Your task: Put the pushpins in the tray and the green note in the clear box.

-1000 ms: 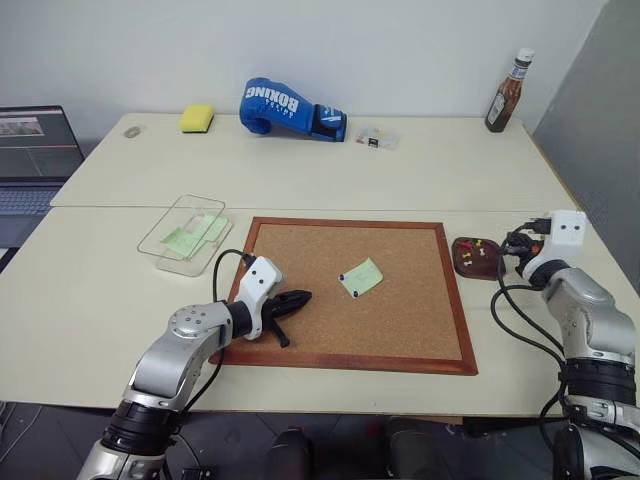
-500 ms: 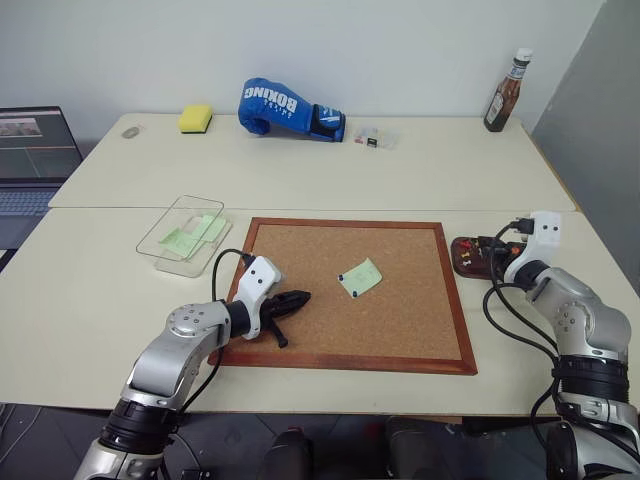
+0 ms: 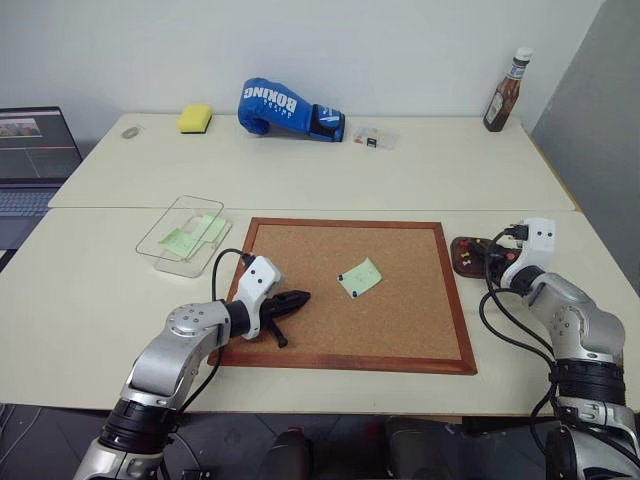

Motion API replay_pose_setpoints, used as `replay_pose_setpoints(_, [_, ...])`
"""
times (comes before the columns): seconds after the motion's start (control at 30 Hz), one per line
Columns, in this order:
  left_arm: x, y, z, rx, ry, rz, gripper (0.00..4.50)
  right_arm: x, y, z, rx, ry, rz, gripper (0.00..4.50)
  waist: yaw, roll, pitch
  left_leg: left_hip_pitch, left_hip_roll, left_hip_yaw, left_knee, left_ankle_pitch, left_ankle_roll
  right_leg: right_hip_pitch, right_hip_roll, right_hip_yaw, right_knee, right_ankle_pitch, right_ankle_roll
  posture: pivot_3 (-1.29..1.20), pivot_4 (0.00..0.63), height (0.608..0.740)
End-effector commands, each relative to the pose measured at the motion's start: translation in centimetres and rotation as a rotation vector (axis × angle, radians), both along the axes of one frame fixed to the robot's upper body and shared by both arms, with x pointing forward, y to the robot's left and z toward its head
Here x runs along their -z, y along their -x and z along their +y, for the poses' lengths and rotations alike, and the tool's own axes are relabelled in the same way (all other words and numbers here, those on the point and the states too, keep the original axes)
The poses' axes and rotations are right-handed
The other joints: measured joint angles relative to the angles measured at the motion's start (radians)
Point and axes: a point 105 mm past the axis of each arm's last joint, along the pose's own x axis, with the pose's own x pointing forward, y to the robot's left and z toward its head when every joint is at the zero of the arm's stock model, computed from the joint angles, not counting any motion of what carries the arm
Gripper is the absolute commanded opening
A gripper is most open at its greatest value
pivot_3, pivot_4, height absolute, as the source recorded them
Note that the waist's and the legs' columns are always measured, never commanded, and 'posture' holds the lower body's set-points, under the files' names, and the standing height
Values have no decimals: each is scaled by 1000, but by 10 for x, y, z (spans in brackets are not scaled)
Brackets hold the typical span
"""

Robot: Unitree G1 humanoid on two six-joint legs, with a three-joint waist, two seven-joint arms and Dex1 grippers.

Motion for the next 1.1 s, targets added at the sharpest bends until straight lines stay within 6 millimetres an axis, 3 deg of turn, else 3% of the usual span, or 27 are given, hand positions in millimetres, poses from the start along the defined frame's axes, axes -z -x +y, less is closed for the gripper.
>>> replay_pose_setpoints(0.03, [14,6,4,-6,-30,68,0,-20,-6,-8,26,47,-69,3145,0,0,0,0,0,0,0,0,0,0,0,0,0,0,0,0,150,740])
replay_pose_setpoints(0.23, [14,5,4,-4,-27,68,0,-24,-9,-9,33,113,-101,4393,0,0,0,0,0,0,0,0,0,0,0,0,0,0,0,0,150,740])
replay_pose_setpoints(0.47, [14,6,5,-3,-32,71,0,-25,-9,-2,13,158,-131,4470,0,0,0,0,0,0,0,0,0,0,0,0,0,0,0,0,150,740])
replay_pose_setpoints(0.6, [14,6,5,-1,-33,72,0,-31,-1,12,-103,226,-163,4470,0,0,0,0,0,0,0,0,0,0,0,0,0,0,0,0,150,740])
replay_pose_setpoints(0.67, [15,7,4,0,-33,73,0,-36,6,25,-197,230,-185,4470,-1,0,0,0,0,0,0,0,0,0,0,0,0,0,0,0,150,740])
replay_pose_setpoints(0.87, [14,6,5,-2,-34,74,0,-47,63,104,-695,238,-279,4470,-2,0,0,0,0,-1,0,0,0,0,0,0,-1,-3,4,0,150,740])
replay_pose_setpoints(1.1, [15,6,3,-4,-29,83,0,-20,80,159,-894,260,-291,4470,-1,0,0,0,0,-1,0,0,0,0,0,-1,-1,-3,5,0,150,740])
